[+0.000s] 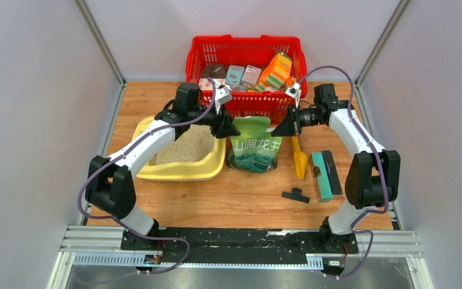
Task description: Fill the litter box with clean litter
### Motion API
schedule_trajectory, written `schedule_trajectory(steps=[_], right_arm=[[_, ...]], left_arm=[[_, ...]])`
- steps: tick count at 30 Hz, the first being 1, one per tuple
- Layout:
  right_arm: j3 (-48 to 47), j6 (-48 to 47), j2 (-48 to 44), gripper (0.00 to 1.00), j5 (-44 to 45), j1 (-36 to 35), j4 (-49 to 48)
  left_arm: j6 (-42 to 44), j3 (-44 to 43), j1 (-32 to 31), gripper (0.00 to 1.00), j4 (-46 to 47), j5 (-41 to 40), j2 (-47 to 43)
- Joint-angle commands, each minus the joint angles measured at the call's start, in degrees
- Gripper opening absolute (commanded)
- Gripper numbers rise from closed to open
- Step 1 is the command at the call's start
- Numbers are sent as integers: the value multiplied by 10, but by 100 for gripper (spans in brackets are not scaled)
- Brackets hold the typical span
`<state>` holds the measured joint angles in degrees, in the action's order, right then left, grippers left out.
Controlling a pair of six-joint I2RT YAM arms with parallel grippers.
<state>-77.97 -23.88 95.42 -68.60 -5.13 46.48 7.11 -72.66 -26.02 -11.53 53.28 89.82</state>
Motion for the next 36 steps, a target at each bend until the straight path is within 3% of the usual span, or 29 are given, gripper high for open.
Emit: schedule_trajectory(steps=[1,4,10,13,16,17,18,19,22,27,32,36], right_arm=[[-7,12,-15,0,-65,-1,12],[5,15,-19,0,-72,1,10],[-16,35,-2,0,-106,29,17],[-62,31,36,0,-132,36,71],[-129,-58,79,0,-147,34,227],[-144,-86,89,0,-149,33,320],[-152,-146,98,0,-154,32,358],[-140,-147,100,0,-164,33,374],[-104,-100,91,0,-195,34,364],[-81,-29,100,0,-216,35,361],[-69,99,129,0,-235,36,330],[-50,226,145,0,-253,42,273]], left_arm=[[-96,2,-35,52,106,2,23],[-166,11,-41,41,147,5,33],[-176,12,-27,18,119,1,37],[-234,19,-14,10,124,4,39],[-255,23,0,0,122,20,34],[-259,21,5,0,119,28,36],[-261,14,6,0,103,37,39],[-260,8,9,0,91,54,48],[-265,-20,17,0,38,88,66],[-304,-27,21,0,28,130,76],[-358,-57,21,0,-30,176,124],[-451,-31,21,0,49,177,130]])
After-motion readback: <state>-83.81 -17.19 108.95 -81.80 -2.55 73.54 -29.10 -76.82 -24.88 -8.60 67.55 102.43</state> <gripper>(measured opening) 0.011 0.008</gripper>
